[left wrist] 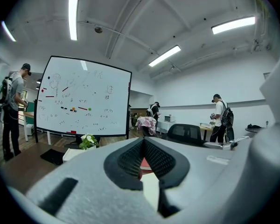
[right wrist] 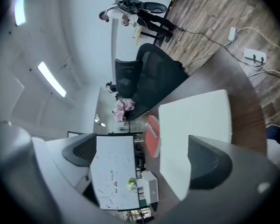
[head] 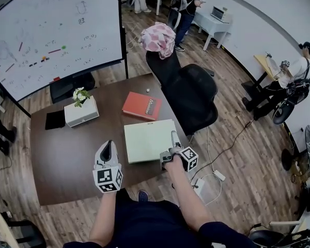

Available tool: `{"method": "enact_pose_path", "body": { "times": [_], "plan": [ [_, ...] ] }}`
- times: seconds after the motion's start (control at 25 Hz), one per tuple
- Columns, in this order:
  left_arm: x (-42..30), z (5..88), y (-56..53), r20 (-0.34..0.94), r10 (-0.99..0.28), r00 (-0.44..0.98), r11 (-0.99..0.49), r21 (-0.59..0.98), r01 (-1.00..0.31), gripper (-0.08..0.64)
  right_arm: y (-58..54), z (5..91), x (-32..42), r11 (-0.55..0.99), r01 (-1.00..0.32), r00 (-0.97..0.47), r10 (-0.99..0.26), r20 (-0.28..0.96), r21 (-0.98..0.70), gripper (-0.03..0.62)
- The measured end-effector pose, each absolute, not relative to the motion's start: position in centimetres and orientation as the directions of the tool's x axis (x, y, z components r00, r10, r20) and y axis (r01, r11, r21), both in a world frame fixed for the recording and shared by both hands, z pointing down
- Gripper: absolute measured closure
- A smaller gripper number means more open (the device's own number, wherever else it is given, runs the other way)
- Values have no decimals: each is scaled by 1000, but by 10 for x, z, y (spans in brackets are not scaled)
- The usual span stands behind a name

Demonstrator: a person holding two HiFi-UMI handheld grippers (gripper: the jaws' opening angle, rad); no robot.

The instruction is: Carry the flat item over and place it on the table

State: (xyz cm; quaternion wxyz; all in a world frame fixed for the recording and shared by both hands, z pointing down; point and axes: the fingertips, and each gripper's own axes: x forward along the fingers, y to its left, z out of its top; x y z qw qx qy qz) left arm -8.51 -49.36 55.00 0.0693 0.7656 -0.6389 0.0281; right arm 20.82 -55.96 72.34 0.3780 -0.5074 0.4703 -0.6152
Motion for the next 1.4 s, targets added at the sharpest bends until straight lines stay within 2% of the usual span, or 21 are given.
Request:
{"method": "enact_pose_path", "body": {
  "times": [0.12, 0.2, 0.4, 0.48, 0.56, 0.64, 0.72, 0.8, 0.88, 0.96, 1.0, 1.4],
  "plan": [
    [-82, 549, -495, 131, -973, 189, -182, 65, -981, 565, -571, 677, 207, -44, 51, -187, -982, 33, -998, -12],
    [-81, 549, -496, 132, -973, 187, -181, 59, -982, 565, -572, 661, 206, 49, 81, -177, -982, -63, -995, -12],
    [-83, 550, -496, 140, -972, 188, -183, 49, -982, 565, -567, 649, 200, 106, 40, -201, -973, -112, -994, -12],
    [-85, 550, -498, 139, -972, 189, -184, 48, -982, 565, -569, 637, 197, 151, -35, -225, -964, -139, -988, -12],
    [-86, 550, -498, 139, -972, 191, -187, 45, -981, 565, -570, 618, 190, 220, -178, -274, -947, -166, -959, -12],
    [-85, 552, -497, 139, -971, 194, -190, 43, -981, 565, -568, 601, 180, 280, -388, -344, -928, -144, -878, -12],
    [-85, 551, -497, 138, -971, 196, -192, 42, -981, 565, -565, 589, 168, 335, -605, -404, -911, -84, -722, -12],
    [-86, 550, -497, 136, -971, 196, -192, 42, -981, 565, -561, 579, 154, 382, -785, -430, -903, -15, -488, -12],
    [-86, 550, -496, 136, -971, 199, -195, 43, -980, 565, -556, 571, 141, 409, -889, -427, -903, 50, -207, -12],
    [-83, 551, -496, 136, -969, 206, -202, 46, -978, 565, -551, 569, 131, 421, -907, -419, -903, 94, 1, -12],
    [-82, 551, -495, 136, -968, 210, -206, 46, -977, 565, -550, 569, 127, 426, -904, -421, -901, 104, 39, -12],
    [-86, 553, -493, 135, -968, 209, -204, 51, -978, 565, -546, 573, 128, 405, -914, -402, -910, 107, 11, 3]
  ]
}}
